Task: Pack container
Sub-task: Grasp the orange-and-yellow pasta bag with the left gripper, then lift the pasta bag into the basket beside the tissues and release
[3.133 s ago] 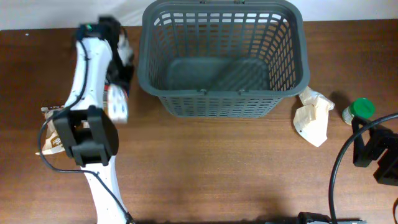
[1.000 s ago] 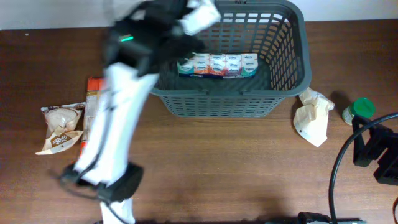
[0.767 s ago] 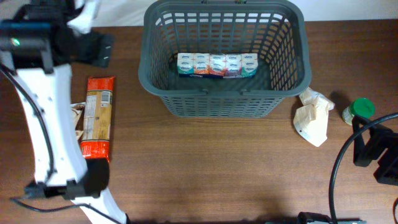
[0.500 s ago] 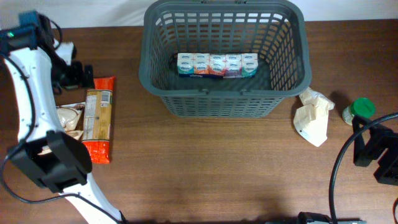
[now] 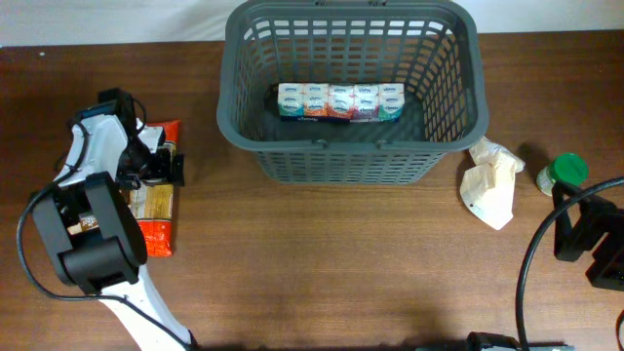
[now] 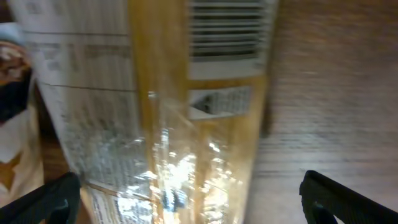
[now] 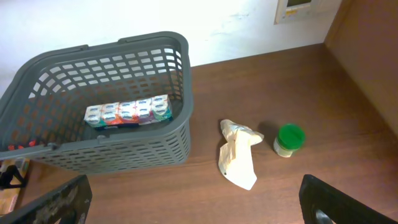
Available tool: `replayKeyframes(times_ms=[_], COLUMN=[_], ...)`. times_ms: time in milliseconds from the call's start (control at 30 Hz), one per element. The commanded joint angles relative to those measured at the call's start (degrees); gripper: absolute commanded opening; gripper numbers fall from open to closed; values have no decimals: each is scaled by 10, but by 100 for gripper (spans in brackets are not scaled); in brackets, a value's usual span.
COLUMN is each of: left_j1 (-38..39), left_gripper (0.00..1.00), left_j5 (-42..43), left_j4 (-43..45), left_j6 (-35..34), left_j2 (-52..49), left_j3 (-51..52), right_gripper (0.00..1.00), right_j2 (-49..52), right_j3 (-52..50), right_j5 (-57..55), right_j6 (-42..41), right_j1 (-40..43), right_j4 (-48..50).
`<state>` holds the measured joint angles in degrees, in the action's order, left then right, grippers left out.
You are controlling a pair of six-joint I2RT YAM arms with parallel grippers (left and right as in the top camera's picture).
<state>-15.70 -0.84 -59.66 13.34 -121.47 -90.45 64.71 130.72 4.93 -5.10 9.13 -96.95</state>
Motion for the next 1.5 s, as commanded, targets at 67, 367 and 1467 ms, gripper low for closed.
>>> replayKeyframes(times_ms=[67, 367, 1467], left_j1=[-10, -10, 395], left_gripper=[99, 38, 2], left_j5=[-18, 1, 111], left_j4=[27, 25, -275], left_j6=[-28, -30, 593], left_j2=[-7, -33, -14], left_j3=[24, 34, -860], right_gripper=[99, 99, 99], right_j2=[2, 2, 2], right_j3=[0, 0, 0], right_j5=[-7, -7, -7], right_j6=[2, 2, 2], right_j1=[-1, -1, -1], right_j4=[-3, -3, -3])
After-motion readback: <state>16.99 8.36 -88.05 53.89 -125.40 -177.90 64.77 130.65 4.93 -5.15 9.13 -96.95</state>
